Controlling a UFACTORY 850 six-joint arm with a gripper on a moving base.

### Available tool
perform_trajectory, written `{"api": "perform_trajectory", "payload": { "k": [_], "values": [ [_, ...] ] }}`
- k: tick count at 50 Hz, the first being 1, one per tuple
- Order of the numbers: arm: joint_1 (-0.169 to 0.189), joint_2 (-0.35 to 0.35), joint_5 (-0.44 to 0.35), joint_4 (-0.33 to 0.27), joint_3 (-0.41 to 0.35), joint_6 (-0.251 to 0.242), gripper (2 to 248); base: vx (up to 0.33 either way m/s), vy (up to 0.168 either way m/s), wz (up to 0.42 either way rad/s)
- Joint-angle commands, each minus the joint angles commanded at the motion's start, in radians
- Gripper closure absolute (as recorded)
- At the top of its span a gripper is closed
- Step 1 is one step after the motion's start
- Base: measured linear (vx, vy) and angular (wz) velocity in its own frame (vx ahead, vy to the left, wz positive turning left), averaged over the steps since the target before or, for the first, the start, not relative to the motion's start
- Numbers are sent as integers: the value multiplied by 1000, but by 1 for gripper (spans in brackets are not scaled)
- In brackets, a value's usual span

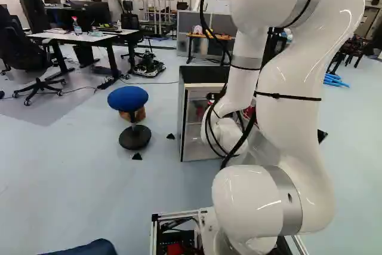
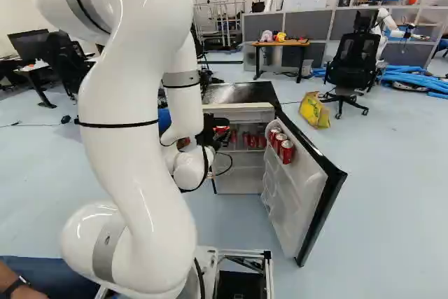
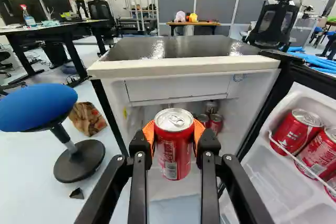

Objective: Grab a drink from the fridge

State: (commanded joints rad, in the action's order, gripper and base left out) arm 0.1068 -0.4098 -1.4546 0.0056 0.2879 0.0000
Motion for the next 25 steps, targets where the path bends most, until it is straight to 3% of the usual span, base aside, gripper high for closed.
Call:
{"api": "perform_trajectory", "payload": {
  "k": [25],
  "values": [
    [0,85,40,0,-23,0,156,0,0,0]
  ]
}}
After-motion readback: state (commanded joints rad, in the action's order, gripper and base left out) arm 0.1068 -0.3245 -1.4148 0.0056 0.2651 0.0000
